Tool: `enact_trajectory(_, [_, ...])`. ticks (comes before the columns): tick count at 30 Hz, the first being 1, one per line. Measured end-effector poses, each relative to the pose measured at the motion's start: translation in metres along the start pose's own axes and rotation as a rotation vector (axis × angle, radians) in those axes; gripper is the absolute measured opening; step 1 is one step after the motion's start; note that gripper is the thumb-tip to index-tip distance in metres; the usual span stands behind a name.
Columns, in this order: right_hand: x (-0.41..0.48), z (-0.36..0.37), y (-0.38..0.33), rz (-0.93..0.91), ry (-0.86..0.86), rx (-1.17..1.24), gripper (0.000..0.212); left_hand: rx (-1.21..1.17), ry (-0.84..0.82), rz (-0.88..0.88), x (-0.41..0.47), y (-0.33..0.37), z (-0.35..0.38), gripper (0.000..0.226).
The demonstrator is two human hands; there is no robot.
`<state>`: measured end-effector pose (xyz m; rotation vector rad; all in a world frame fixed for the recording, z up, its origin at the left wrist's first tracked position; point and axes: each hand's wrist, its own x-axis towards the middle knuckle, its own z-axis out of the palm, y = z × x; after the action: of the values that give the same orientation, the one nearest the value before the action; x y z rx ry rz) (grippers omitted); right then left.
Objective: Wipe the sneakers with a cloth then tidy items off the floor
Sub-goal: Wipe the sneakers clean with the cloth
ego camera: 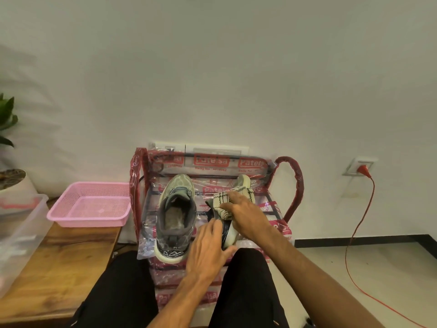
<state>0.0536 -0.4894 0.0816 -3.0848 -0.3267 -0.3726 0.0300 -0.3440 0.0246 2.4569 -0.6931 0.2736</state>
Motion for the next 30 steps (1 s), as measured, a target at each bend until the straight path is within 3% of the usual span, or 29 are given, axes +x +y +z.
enact_trajectory(9, [-0.017,-0.004,0.003,-0.123,-0.028,0.059,0.058,0.009,0.019,0.018,-0.002,-0.002,0.005,0.055])
enact_trajectory(14, [-0.007,-0.002,0.021,0.011,0.041,-0.036,0.054,0.018,-0.011,0.038,0.001,-0.001,0.006,0.06])
enact_trajectory(20, [-0.032,0.006,-0.005,-0.142,-0.022,-0.005,0.06,-0.043,0.005,0.011,-0.001,-0.007,0.006,0.057])
enact_trajectory(25, [-0.014,0.003,0.008,0.083,-0.016,-0.19,0.06,0.001,0.003,0.028,-0.001,-0.001,0.004,0.056])
enact_trajectory(30, [-0.027,0.015,-0.009,-0.15,0.013,-0.167,0.053,-0.024,0.005,0.029,-0.001,-0.003,0.002,0.054])
